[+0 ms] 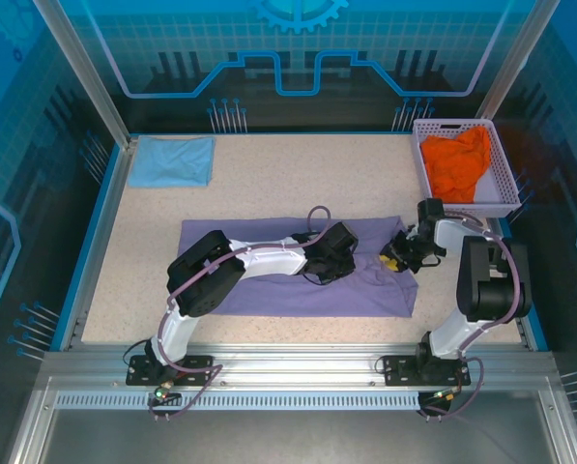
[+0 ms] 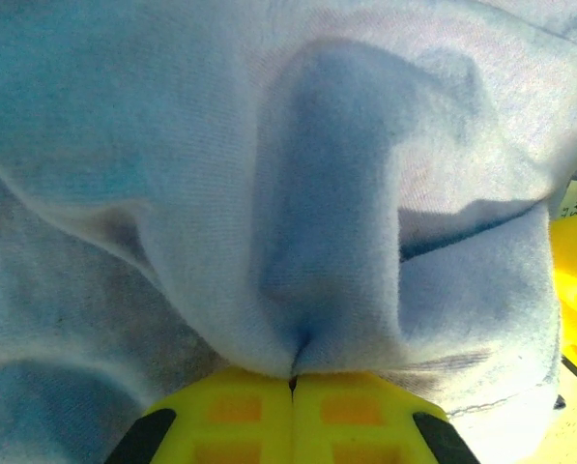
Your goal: Fold and stack the t-shirts
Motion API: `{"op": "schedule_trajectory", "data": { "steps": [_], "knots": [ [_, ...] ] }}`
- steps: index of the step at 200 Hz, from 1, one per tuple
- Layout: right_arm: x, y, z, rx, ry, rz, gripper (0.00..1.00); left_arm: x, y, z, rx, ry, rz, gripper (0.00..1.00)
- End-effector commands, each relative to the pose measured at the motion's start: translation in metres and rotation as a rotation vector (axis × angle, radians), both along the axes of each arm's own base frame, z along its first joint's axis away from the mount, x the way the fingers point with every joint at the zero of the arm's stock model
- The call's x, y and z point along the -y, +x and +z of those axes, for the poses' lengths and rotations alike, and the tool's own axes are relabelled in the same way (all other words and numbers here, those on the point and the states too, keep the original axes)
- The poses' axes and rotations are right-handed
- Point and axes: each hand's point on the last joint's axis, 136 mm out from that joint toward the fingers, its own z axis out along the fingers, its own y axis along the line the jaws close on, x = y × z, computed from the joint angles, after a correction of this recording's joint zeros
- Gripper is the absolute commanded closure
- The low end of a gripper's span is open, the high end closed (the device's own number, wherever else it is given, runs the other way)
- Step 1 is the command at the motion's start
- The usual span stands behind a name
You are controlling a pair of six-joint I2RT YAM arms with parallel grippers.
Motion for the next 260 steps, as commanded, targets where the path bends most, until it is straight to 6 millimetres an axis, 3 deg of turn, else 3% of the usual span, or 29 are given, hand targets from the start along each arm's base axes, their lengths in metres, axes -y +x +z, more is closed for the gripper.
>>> {"op": "schedule_trajectory", "data": {
  "steps": [1,89,205,260],
  "knots": [
    [-0.002,0.004,-0.001,-0.002,-0.016,0.021,0.78,-0.003,0.007,0.002,0.024,0.022,-0.003,1.00],
    [0.000,0.005,0.006,0.022,-0.030,0.017,1.00,-0.008,0.010,0.016,0.049,0.025,-0.015,1.00],
    [-0.002,0.001,0.038,0.082,-0.032,0.018,1.00,-0.014,0.019,0.041,0.056,-0.023,-0.036,1.00],
    [-0.010,0.001,0.073,0.159,-0.019,0.045,1.00,-0.012,0.008,0.067,0.017,-0.071,-0.138,1.00]
  ]
}}
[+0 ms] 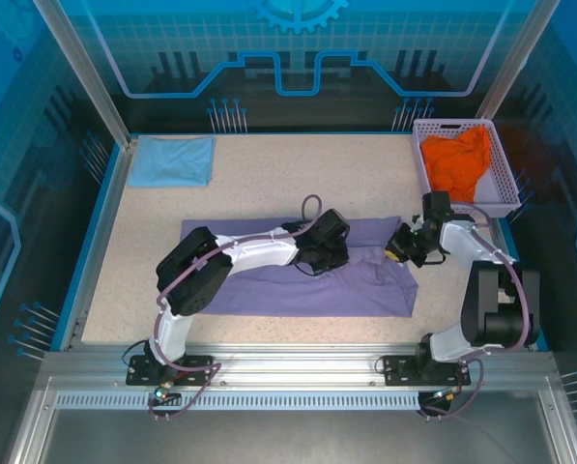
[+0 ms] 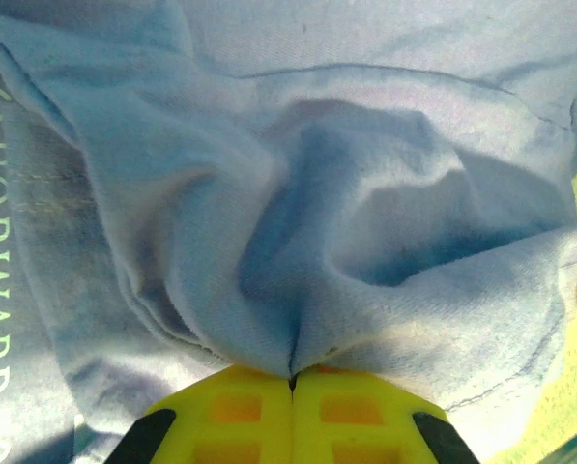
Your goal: Fold and stack the t-shirts
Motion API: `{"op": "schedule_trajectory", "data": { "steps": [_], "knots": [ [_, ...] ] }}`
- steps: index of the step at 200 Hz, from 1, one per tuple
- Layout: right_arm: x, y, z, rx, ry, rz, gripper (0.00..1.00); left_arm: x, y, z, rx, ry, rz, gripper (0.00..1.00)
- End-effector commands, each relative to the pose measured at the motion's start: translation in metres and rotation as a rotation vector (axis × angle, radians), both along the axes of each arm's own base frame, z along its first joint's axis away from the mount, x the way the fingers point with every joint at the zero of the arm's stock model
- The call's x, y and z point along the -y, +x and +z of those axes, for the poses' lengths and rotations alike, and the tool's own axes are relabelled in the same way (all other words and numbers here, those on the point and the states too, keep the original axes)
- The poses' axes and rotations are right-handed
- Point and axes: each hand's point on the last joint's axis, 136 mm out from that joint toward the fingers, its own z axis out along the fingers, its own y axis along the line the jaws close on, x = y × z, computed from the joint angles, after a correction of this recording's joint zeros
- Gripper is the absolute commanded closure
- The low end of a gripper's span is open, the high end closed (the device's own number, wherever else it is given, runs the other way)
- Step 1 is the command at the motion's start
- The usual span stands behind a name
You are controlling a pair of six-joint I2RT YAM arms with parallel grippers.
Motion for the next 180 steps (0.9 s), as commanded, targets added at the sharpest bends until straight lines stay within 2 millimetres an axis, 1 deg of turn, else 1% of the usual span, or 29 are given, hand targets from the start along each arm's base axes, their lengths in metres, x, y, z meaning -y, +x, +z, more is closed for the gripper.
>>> {"op": "schedule_trajectory", "data": {
  "steps": [1,13,39,61,77,79,84,116,152,180],
  "knots": [
    [-0.010,-0.004,0.021,0.024,0.017,0.035,1.00,0.005,-0.005,0.041,0.004,-0.063,-0.084,1.00],
    [-0.012,-0.008,0.026,0.031,0.018,0.046,1.00,0.004,-0.010,0.046,-0.010,-0.071,-0.113,1.00],
    [-0.016,-0.018,0.033,0.038,0.017,0.073,1.00,-0.004,-0.018,0.057,-0.024,-0.071,-0.163,1.00],
    [-0.019,-0.029,0.035,0.030,0.014,0.092,1.00,-0.015,-0.023,0.064,-0.036,-0.070,-0.197,1.00],
    [-0.020,-0.033,0.039,0.039,0.009,0.105,1.00,-0.024,-0.025,0.067,-0.045,-0.062,-0.217,1.00],
    [-0.020,-0.039,0.033,0.020,0.009,0.107,1.00,-0.025,-0.025,0.066,-0.046,-0.059,-0.220,1.00],
    [-0.020,-0.043,0.031,0.014,0.007,0.111,1.00,-0.028,-0.026,0.067,-0.049,-0.055,-0.228,1.00],
    [-0.021,-0.055,0.026,-0.009,0.001,0.136,1.00,-0.037,-0.034,0.060,-0.105,-0.053,-0.288,1.00],
    [-0.023,-0.068,0.017,-0.042,0.000,0.160,1.00,-0.040,-0.046,0.051,-0.155,-0.049,-0.373,1.00],
    [-0.028,-0.083,0.011,-0.066,0.004,0.192,1.00,-0.041,-0.060,0.038,-0.217,-0.051,-0.431,1.00]
  ]
}}
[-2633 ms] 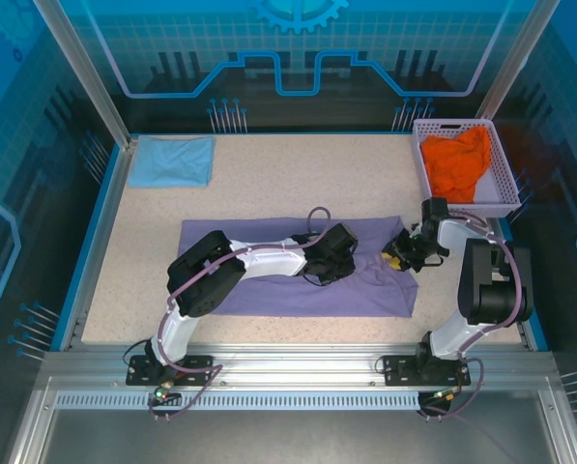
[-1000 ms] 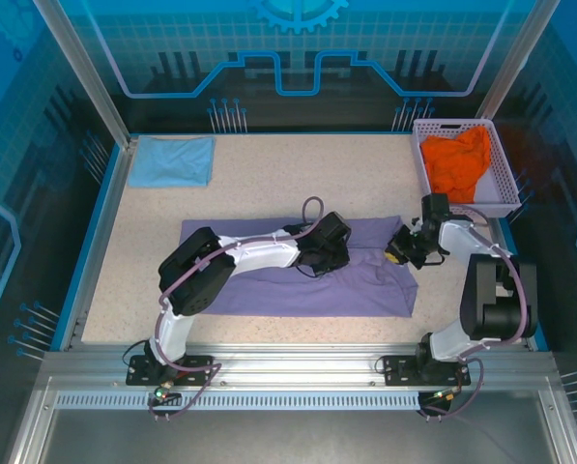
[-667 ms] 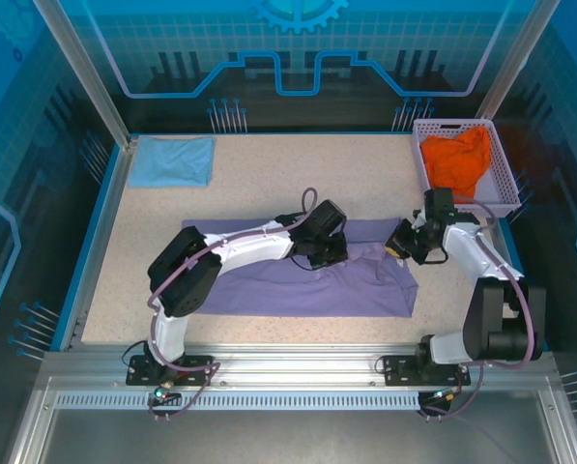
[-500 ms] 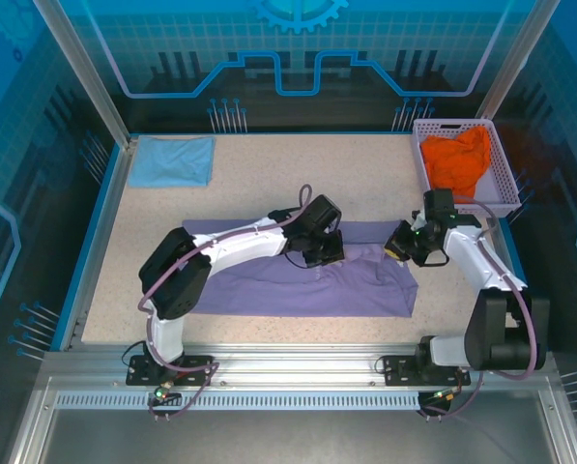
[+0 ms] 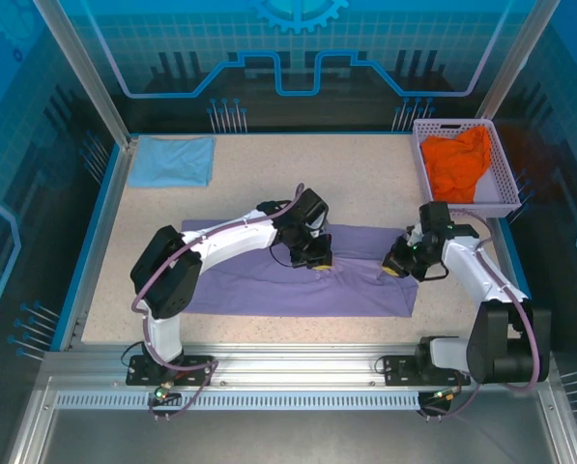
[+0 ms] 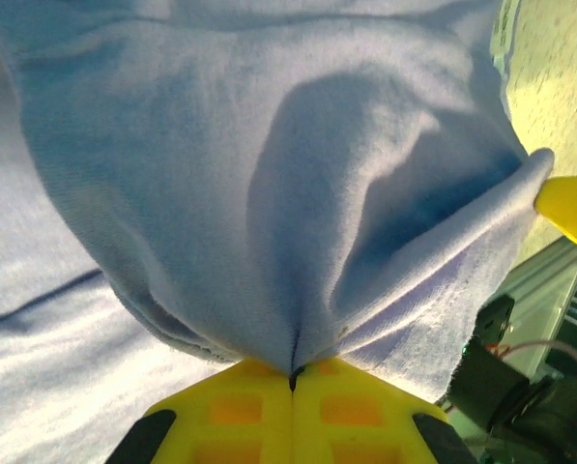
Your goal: Fold and stack the t-shirts
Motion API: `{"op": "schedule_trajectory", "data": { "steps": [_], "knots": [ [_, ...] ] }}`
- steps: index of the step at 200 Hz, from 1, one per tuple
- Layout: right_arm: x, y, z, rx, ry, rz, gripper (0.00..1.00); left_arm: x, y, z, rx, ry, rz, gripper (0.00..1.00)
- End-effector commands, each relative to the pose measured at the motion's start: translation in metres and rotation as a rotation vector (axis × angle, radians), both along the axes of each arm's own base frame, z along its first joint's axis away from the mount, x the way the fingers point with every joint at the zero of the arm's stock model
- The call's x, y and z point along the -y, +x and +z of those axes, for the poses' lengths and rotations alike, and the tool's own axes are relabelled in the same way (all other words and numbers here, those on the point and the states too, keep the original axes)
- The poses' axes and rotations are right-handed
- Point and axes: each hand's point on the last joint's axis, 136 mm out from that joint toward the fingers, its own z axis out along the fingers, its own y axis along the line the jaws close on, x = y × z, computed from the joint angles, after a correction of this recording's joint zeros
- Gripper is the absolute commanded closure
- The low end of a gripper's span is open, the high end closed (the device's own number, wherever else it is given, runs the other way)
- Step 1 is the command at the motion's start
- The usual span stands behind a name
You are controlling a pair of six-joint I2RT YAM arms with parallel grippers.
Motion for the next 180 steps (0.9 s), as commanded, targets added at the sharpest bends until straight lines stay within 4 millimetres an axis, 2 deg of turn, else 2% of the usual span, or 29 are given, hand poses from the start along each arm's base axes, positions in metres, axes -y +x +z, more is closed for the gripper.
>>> {"op": "schedule_trajectory", "data": {
  "steps": [1,14,43,57,73,83,89,113,133,150,157,161,170,180],
  "knots": [
    [-0.007,-0.023,-0.004,-0.040,0.002,0.053,1.00,-0.002,-0.018,-0.006,-0.077,0.000,-0.092,0.99],
    [-0.008,-0.031,-0.008,-0.058,0.005,0.061,0.99,-0.004,-0.023,-0.011,-0.100,0.000,-0.115,0.97],
    [-0.009,-0.044,-0.008,-0.065,0.019,0.045,0.80,-0.014,-0.023,-0.016,-0.102,0.028,-0.113,0.94],
    [-0.008,-0.045,-0.002,-0.040,0.021,0.015,0.76,-0.020,-0.017,-0.012,-0.089,0.017,-0.089,0.84],
    [-0.004,-0.042,0.006,-0.004,0.027,-0.028,0.73,-0.027,-0.012,-0.001,-0.076,0.000,-0.079,0.81],
    [0.000,-0.038,0.010,0.021,0.022,-0.056,0.69,-0.033,-0.007,0.005,-0.055,-0.010,-0.064,0.73],
    [0.002,-0.034,0.012,0.035,0.016,-0.073,0.67,-0.038,-0.004,0.008,-0.048,-0.014,-0.052,0.67],
    [0.011,-0.011,0.014,0.054,-0.016,-0.102,0.64,-0.050,-0.001,0.016,-0.040,-0.024,-0.042,0.59],
    [0.018,0.013,0.011,0.057,-0.056,-0.110,0.64,-0.070,0.006,0.016,-0.017,0.016,-0.003,0.57],
    [0.024,0.037,0.006,0.057,-0.088,-0.121,0.64,-0.095,0.027,0.013,0.026,0.065,0.108,0.58],
    [0.026,0.043,-0.001,0.040,-0.099,-0.122,0.64,-0.106,0.037,0.009,0.033,0.086,0.161,0.61],
    [0.027,0.054,0.003,0.055,-0.102,-0.123,0.65,-0.112,0.044,0.007,0.036,0.098,0.192,0.64],
    [0.028,0.066,-0.004,0.041,-0.113,-0.120,0.67,-0.126,0.057,0.002,0.053,0.128,0.266,0.69],
    [0.030,0.076,-0.012,0.016,-0.132,-0.120,0.69,-0.148,0.073,-0.007,0.079,0.182,0.368,0.71]
  ]
}}
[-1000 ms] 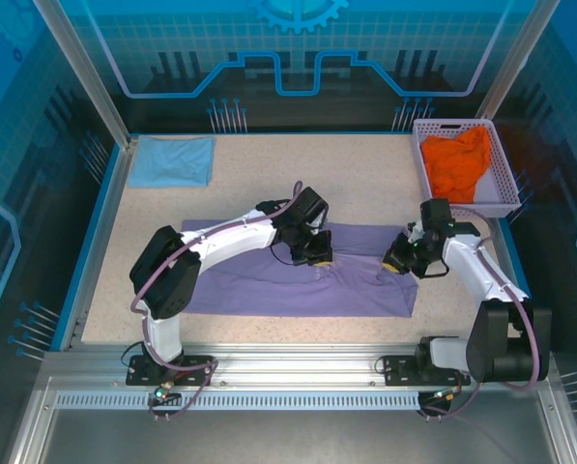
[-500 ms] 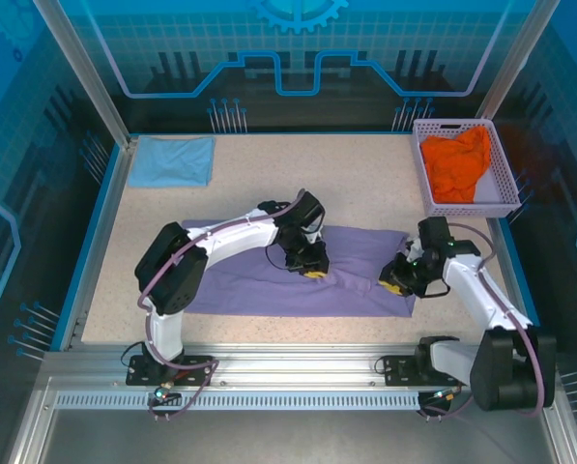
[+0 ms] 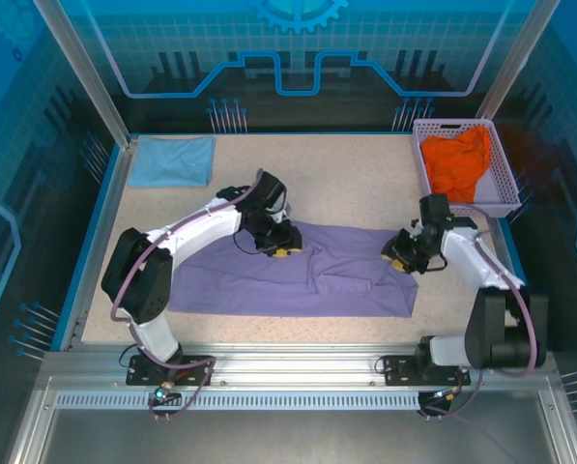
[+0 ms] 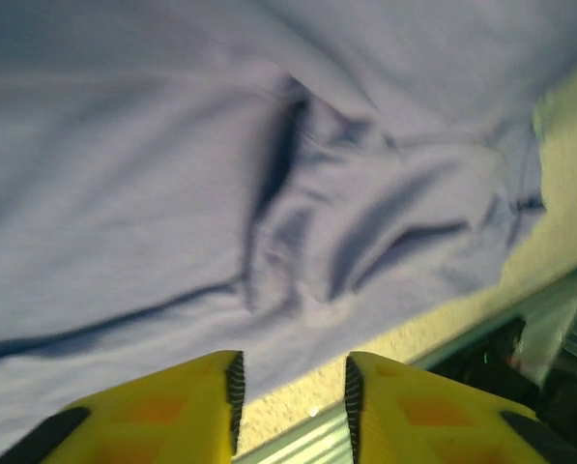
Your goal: Fold and stack the t-shirts
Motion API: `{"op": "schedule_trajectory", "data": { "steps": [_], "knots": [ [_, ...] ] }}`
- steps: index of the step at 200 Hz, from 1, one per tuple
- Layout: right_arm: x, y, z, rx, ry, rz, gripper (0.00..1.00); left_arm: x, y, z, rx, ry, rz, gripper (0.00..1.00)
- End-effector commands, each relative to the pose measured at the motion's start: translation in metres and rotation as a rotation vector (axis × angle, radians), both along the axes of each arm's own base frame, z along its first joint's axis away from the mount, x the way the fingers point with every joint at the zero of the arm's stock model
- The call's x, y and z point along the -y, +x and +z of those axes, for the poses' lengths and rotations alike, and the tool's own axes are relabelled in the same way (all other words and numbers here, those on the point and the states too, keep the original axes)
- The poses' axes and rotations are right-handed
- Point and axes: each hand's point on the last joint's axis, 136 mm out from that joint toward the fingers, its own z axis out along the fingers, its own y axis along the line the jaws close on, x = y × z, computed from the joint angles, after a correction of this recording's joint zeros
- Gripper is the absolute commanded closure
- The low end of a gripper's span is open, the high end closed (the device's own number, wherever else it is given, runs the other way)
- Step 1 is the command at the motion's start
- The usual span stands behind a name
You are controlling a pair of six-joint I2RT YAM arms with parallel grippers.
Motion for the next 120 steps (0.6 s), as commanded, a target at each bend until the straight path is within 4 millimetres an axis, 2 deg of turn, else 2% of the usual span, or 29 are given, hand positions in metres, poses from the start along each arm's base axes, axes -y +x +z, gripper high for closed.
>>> {"op": "schedule_trajectory", "data": {
  "steps": [1,28,56,66,79,97,120],
  "knots": [
    [0.011,0.038,-0.008,0.017,-0.059,-0.021,0.69,-0.051,0.034,-0.018,0.057,0.134,0.213,0.71],
    [0.015,0.068,-0.033,-0.045,-0.128,-0.005,0.71,-0.107,0.067,-0.045,0.065,0.213,0.439,0.70],
    [0.027,0.094,-0.061,-0.133,-0.217,0.000,0.72,-0.152,0.084,-0.074,0.005,0.249,0.557,0.72],
    [0.035,0.098,-0.067,-0.149,-0.273,-0.011,0.71,-0.171,0.083,-0.083,-0.005,0.309,0.597,0.72],
    [0.045,0.104,-0.071,-0.165,-0.303,-0.032,0.68,-0.192,0.079,-0.095,-0.047,0.306,0.668,0.74],
    [0.048,0.112,-0.073,-0.165,-0.301,-0.046,0.67,-0.224,0.070,-0.105,-0.057,0.373,0.752,0.72],
    [0.051,0.125,-0.076,-0.156,-0.314,-0.056,0.65,-0.246,0.063,-0.116,-0.089,0.376,0.802,0.72]
  ]
}}
